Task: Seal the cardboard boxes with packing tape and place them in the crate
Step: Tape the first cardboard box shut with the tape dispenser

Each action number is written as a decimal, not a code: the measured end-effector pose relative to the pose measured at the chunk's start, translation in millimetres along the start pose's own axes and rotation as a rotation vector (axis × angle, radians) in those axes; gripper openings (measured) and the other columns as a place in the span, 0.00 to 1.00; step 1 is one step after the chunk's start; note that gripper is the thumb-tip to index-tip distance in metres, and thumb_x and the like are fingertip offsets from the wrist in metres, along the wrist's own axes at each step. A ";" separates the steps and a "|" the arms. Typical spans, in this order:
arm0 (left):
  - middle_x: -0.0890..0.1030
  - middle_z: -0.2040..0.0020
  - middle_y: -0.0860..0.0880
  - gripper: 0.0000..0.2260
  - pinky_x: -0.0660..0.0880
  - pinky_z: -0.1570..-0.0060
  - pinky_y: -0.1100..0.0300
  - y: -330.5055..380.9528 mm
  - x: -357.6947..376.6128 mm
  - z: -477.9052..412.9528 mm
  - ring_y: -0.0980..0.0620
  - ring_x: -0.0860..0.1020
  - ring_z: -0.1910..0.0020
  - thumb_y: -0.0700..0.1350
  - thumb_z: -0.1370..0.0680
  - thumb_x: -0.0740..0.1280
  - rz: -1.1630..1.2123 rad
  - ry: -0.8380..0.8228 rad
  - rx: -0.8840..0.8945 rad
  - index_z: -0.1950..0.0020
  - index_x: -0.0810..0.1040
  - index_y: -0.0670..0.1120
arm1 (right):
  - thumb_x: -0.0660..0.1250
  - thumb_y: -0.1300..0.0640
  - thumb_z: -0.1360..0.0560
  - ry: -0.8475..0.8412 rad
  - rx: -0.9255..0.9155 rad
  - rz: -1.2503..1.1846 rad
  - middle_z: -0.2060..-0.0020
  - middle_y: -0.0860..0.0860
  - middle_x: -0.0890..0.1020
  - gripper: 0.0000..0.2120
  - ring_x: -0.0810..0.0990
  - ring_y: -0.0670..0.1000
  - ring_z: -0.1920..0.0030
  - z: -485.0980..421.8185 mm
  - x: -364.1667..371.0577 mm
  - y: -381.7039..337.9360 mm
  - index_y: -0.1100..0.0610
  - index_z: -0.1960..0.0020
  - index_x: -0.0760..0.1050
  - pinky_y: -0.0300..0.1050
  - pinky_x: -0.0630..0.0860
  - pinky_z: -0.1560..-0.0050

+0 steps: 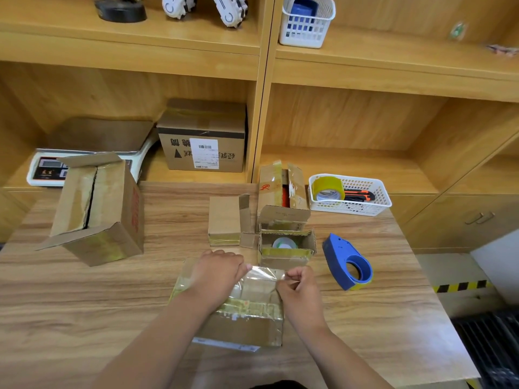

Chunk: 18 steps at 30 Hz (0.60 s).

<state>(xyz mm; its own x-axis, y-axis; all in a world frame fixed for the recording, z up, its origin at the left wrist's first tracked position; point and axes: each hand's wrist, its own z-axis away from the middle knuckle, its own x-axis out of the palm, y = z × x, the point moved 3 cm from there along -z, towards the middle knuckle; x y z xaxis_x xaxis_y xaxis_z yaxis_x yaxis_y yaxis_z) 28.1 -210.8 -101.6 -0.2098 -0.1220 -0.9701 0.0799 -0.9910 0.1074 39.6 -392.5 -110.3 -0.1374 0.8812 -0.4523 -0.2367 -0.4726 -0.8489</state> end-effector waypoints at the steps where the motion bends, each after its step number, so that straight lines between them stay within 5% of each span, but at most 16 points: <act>1: 0.80 0.49 0.53 0.19 0.63 0.44 0.59 -0.3 -0.6 -0.1 0.51 0.75 0.47 0.58 0.18 0.47 0.000 0.006 -0.002 0.48 0.76 0.52 | 0.68 0.62 0.28 -0.004 0.007 -0.016 0.61 0.46 0.78 0.09 0.77 0.45 0.61 -0.4 0.6 0.3 0.53 0.52 0.70 0.40 0.73 0.59; 4: 0.80 0.48 0.53 0.20 0.63 0.43 0.58 -0.3 -0.5 -1.3 0.51 0.75 0.46 0.56 0.17 0.45 0.003 0.002 -0.016 0.47 0.76 0.51 | 0.68 0.56 0.28 -0.007 -0.023 0.094 0.56 0.45 0.77 0.11 0.77 0.49 0.53 -5.6 6.0 -6.8 0.52 0.49 0.68 0.42 0.72 0.54; 9: 0.81 0.49 0.50 0.21 0.64 0.43 0.58 -0.4 0.2 -5.1 0.50 0.76 0.47 0.55 0.17 0.45 -0.025 -0.006 -0.035 0.47 0.76 0.51 | 0.71 0.36 0.35 -0.044 -0.073 0.393 0.51 0.48 0.75 0.29 0.74 0.50 0.47 -13.4 24.4 -19.9 0.53 0.43 0.70 0.46 0.72 0.48; 12: 0.81 0.50 0.50 0.22 0.64 0.43 0.57 -0.5 1.8 -5.5 0.49 0.76 0.47 0.55 0.17 0.45 -0.045 0.010 -0.036 0.48 0.77 0.50 | 0.71 0.38 0.33 -0.095 0.023 0.285 0.53 0.50 0.79 0.25 0.77 0.51 0.50 -16.6 25.0 -8.6 0.54 0.44 0.73 0.42 0.69 0.56; 15: 0.81 0.51 0.50 0.22 0.65 0.43 0.57 -1.2 4.2 -6.5 0.49 0.76 0.48 0.55 0.17 0.45 -0.042 0.022 -0.029 0.49 0.77 0.50 | 0.73 0.47 0.29 -0.092 0.020 0.063 0.72 0.45 0.72 0.14 0.70 0.46 0.69 -20.0 16.0 3.0 0.53 0.64 0.72 0.41 0.67 0.66; 18: 0.81 0.52 0.50 0.22 0.65 0.44 0.58 -2.0 4.8 -7.5 0.49 0.76 0.50 0.55 0.17 0.45 -0.046 0.035 -0.029 0.49 0.77 0.50 | 0.70 0.52 0.26 -0.072 0.025 -0.071 0.74 0.45 0.76 0.12 0.73 0.44 0.69 -22.3 10.8 10.2 0.53 0.67 0.76 0.37 0.70 0.65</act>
<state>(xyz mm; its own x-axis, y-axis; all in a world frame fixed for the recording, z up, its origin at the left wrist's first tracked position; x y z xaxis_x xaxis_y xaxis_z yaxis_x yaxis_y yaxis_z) 34.2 -209.0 -108.1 -0.1801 -0.0743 -0.9808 0.0996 -0.9934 0.0570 57.2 -387.6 -130.0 -0.1880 0.9099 -0.3697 -0.2719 -0.4099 -0.8707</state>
